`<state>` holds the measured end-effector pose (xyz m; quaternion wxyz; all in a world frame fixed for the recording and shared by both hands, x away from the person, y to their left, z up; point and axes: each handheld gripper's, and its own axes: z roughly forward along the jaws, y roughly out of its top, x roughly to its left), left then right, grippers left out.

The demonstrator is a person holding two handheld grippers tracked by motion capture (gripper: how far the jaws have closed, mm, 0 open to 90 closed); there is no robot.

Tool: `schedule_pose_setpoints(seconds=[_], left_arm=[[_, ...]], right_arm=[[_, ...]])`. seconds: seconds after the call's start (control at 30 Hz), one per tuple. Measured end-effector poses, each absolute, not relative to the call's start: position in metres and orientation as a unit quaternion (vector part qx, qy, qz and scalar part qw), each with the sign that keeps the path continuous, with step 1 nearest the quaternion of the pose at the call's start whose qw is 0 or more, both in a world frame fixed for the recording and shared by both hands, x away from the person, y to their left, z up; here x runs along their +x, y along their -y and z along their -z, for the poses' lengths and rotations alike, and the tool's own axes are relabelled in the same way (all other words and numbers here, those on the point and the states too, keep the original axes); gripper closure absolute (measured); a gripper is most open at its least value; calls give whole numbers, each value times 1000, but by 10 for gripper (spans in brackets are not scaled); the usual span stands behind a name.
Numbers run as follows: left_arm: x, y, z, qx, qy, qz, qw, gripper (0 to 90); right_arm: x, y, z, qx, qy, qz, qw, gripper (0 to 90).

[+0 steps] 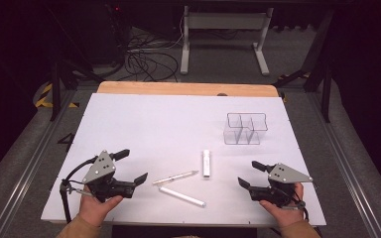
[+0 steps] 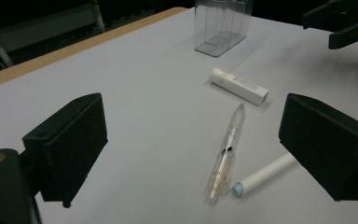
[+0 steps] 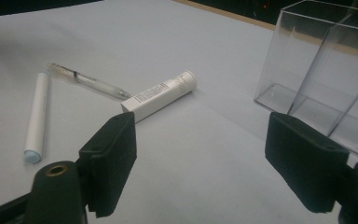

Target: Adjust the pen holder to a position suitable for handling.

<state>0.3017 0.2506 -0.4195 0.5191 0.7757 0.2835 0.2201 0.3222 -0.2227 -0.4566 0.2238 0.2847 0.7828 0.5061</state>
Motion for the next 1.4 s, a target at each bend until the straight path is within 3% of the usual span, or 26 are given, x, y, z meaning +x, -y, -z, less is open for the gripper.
schedule_pose_setpoints(seconds=[0.53,0.83,1.4], left_arm=[[314,-229,412,793,-270,-214,503,86],[318,-229,408,800,-271,-171,506,130],[335,-189,406,863,-235,-146,423,237]], right_arm=[[322,224,458,285,-783,-510,214,255],[322,223,458,284,-784,-510,213,255],[322,223,458,282,-785,-510,209,255]])
